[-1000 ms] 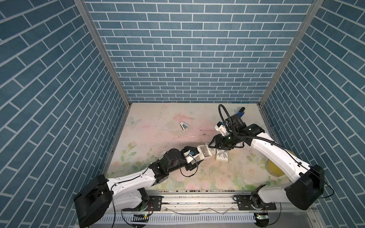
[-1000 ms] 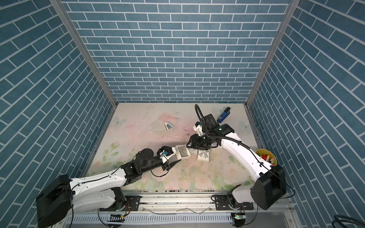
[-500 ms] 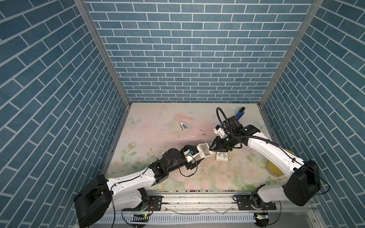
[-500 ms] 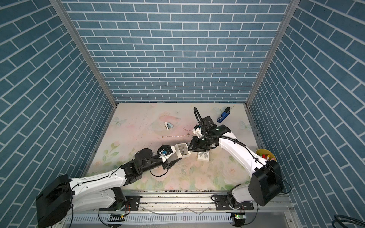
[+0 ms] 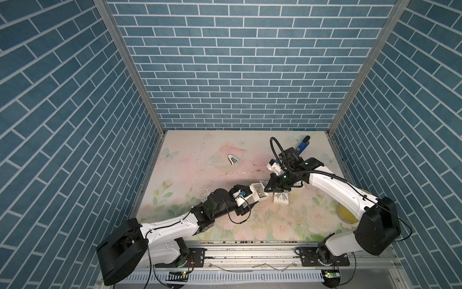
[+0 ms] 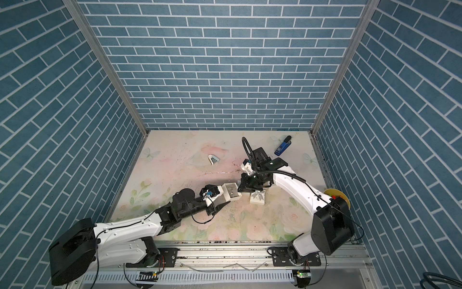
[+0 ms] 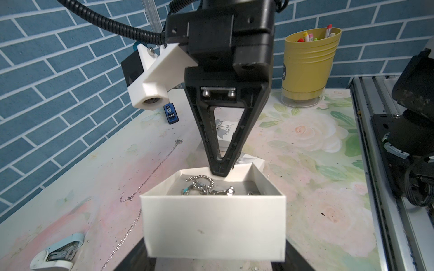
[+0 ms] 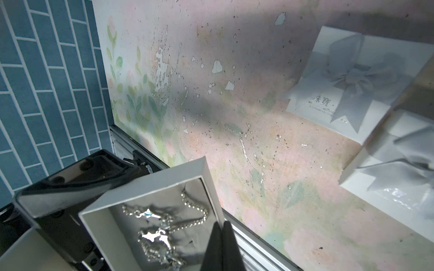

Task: Take the necklace out of the lift-off lid jewelry box
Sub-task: Place the jewelry box at the center of the board.

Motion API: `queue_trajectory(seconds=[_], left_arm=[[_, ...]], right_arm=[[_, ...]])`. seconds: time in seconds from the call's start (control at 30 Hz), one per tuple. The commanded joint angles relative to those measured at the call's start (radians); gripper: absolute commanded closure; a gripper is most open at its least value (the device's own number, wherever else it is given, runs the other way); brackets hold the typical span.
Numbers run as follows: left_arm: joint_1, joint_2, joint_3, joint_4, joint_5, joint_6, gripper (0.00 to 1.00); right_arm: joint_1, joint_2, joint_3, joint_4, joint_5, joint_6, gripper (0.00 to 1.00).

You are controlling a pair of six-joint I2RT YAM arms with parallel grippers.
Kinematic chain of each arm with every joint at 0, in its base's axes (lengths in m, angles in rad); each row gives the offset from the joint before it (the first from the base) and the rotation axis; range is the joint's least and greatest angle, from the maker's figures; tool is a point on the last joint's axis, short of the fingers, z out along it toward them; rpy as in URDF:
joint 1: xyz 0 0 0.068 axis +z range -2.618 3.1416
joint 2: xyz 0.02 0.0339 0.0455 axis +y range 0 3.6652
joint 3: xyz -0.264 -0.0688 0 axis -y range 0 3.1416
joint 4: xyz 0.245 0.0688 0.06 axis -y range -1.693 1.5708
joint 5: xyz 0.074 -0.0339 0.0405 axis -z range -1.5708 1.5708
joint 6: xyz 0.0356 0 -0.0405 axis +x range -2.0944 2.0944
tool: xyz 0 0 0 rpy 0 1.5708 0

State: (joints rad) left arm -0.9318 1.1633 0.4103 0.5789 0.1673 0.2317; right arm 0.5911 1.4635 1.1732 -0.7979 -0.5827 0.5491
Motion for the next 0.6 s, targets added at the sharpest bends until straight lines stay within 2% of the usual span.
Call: queue_trajectory(seconds=[0.0,0.13,0.23,0.27,0.47,0.57], left_arm=[[0.002,0.013,-0.014,0.052,-0.019,-0.007,0.48],[0.002,0.025,-0.038,0.083,-0.038,-0.032,0.32],[0.002,0.043,-0.062,0.112,-0.052,-0.062,0.06],[0.003,0.044,-0.072,0.118,-0.062,-0.071,0.01],[0.002,-0.031,-0.133,0.114,-0.165,-0.160,0.00],[0.002,-0.131,-0.156,0.001,-0.306,-0.260,0.00]], right_arm=[[0.004,0.017,0.010,0.004,0.025,0.032,1.00],[0.012,0.020,0.006,0.005,0.092,0.062,1.00],[0.032,0.029,0.012,-0.005,0.160,0.071,1.00],[0.039,0.038,0.018,-0.016,0.184,0.071,1.00],[0.088,0.117,0.084,-0.114,0.385,0.066,1.00],[0.132,0.181,0.120,-0.121,0.453,0.067,1.00]])
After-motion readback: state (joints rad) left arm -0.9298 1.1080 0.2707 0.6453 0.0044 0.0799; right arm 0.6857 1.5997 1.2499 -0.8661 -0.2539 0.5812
